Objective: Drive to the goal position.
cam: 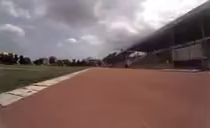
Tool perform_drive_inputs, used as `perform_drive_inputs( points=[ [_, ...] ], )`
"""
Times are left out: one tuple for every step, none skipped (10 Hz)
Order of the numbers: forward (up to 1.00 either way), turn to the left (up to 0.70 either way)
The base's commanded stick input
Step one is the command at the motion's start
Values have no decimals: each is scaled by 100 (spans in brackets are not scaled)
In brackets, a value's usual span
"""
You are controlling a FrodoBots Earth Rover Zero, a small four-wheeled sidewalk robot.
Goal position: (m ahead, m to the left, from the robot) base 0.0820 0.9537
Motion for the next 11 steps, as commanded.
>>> perform_drive_inputs(
  points=[
    [45,-27],
    [45,-27],
    [45,-27],
    [45,-27],
    [45,-27],
    [45,-27],
    [45,-24],
    [45,-16],
    [45,-8],
    [45,0],
    [45,0]
  ],
)
